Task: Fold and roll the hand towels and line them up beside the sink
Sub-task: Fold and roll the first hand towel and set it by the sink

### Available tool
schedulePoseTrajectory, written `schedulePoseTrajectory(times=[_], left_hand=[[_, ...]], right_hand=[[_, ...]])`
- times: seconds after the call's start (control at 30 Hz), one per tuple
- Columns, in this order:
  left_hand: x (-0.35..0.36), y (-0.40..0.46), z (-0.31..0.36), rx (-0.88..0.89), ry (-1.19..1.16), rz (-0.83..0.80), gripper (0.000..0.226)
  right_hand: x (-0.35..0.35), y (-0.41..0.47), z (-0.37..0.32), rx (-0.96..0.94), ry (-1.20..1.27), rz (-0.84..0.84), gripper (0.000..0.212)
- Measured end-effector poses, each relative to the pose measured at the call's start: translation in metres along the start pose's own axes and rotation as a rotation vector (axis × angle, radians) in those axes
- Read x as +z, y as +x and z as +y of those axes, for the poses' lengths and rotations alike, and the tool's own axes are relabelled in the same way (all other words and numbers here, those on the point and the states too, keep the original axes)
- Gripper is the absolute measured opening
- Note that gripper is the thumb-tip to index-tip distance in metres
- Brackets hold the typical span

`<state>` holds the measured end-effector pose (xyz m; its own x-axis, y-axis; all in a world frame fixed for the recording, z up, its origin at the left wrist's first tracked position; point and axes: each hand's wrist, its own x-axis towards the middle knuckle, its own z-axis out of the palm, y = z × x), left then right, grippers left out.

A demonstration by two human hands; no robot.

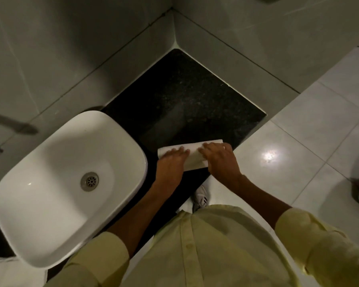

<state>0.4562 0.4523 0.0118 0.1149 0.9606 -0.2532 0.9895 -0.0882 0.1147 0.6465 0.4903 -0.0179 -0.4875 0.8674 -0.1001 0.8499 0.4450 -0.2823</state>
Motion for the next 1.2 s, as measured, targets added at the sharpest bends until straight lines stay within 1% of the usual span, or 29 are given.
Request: schedulePoseTrajectory(times=[0.03, 0.07, 0.1, 0.13, 0.17, 0.2, 0.23, 0.27, 0.3, 0.33, 0.4, 0.5, 0.53, 0.6, 0.67, 0.73, 0.83, 0.9, 0.97, 1.03, 1.07, 1.13, 1.2], left_hand=[[-0.011, 0.015, -0.004, -0.028, -0.029, 0.000, 0.048], [-0.021, 0.031, -0.011, -0.049, -0.064, -0.006, 0.044], [-0.029, 0.048, -0.018, -0.061, -0.127, -0.031, 0.046], [-0.034, 0.061, -0.025, -0.067, -0.206, -0.097, 0.053], [-0.038, 0.072, -0.030, -0.059, -0.264, -0.206, 0.063], [-0.039, 0.080, -0.035, -0.041, -0.293, -0.329, 0.071], [-0.039, 0.086, -0.038, -0.022, -0.309, -0.435, 0.072], [-0.037, 0.089, -0.041, -0.005, -0.332, -0.511, 0.068], [-0.036, 0.090, -0.043, 0.009, -0.368, -0.550, 0.063], [-0.033, 0.087, -0.044, 0.011, -0.414, -0.553, 0.060], [-0.025, 0.075, -0.044, 0.000, -0.482, -0.506, 0.059], [-0.011, 0.048, -0.038, 0.017, -0.491, -0.416, 0.059], [-0.006, 0.042, -0.036, 0.032, -0.470, -0.398, 0.063], [-0.001, 0.041, -0.030, 0.044, -0.357, -0.430, 0.077], [0.001, 0.047, -0.026, 0.091, -0.140, -0.533, 0.087], [0.000, 0.055, -0.025, 0.170, -0.005, -0.603, 0.085], [-0.005, 0.064, -0.026, 0.260, 0.014, -0.577, 0.078], [-0.010, 0.071, -0.030, 0.305, 0.017, -0.517, 0.078], [-0.017, 0.083, -0.037, 0.352, 0.052, -0.436, 0.078], [-0.025, 0.099, -0.052, 0.398, 0.098, -0.359, 0.078], [-0.026, 0.107, -0.061, 0.417, 0.122, -0.315, 0.079], [-0.031, 0.124, -0.082, 0.447, 0.163, -0.224, 0.078], [-0.039, 0.141, -0.105, 0.468, 0.158, -0.143, 0.071]], right_hand=[[-0.009, 0.011, 0.002, 0.018, 0.005, -0.026, 0.050], [-0.017, 0.023, 0.004, 0.038, 0.005, -0.067, 0.052], [-0.022, 0.035, 0.006, 0.058, 0.001, -0.113, 0.059], [-0.024, 0.046, 0.009, 0.066, -0.010, -0.172, 0.066], [-0.024, 0.055, 0.011, 0.056, -0.028, -0.236, 0.069], [-0.022, 0.062, 0.013, 0.040, -0.030, -0.307, 0.067], [-0.021, 0.066, 0.016, 0.039, 0.002, -0.377, 0.062], [-0.021, 0.067, 0.019, 0.050, 0.066, -0.437, 0.059], [-0.021, 0.064, 0.021, 0.058, 0.120, -0.462, 0.057], [-0.022, 0.059, 0.022, 0.042, 0.149, -0.435, 0.056], [-0.021, 0.038, 0.022, -0.024, 0.136, -0.297, 0.058], [-0.010, -0.001, 0.015, -0.081, 0.094, -0.096, 0.059], [-0.004, -0.011, 0.012, -0.093, 0.070, -0.046, 0.059], [0.008, -0.024, 0.011, -0.118, 0.040, 0.025, 0.058], [0.014, -0.028, 0.012, -0.135, 0.049, 0.044, 0.057], [0.012, -0.023, 0.020, -0.160, 0.080, 0.030, 0.060], [0.007, -0.013, 0.037, -0.151, 0.181, -0.099, 0.077], [0.007, -0.011, 0.047, -0.124, 0.303, -0.162, 0.087], [0.008, -0.007, 0.048, -0.144, 0.408, -0.220, 0.086], [0.009, 0.003, 0.036, -0.183, 0.447, -0.255, 0.081], [0.011, 0.009, 0.028, -0.181, 0.440, -0.250, 0.079], [0.020, 0.028, 0.013, -0.175, 0.424, -0.156, 0.076], [0.027, 0.056, -0.003, -0.161, 0.423, -0.099, 0.076]])
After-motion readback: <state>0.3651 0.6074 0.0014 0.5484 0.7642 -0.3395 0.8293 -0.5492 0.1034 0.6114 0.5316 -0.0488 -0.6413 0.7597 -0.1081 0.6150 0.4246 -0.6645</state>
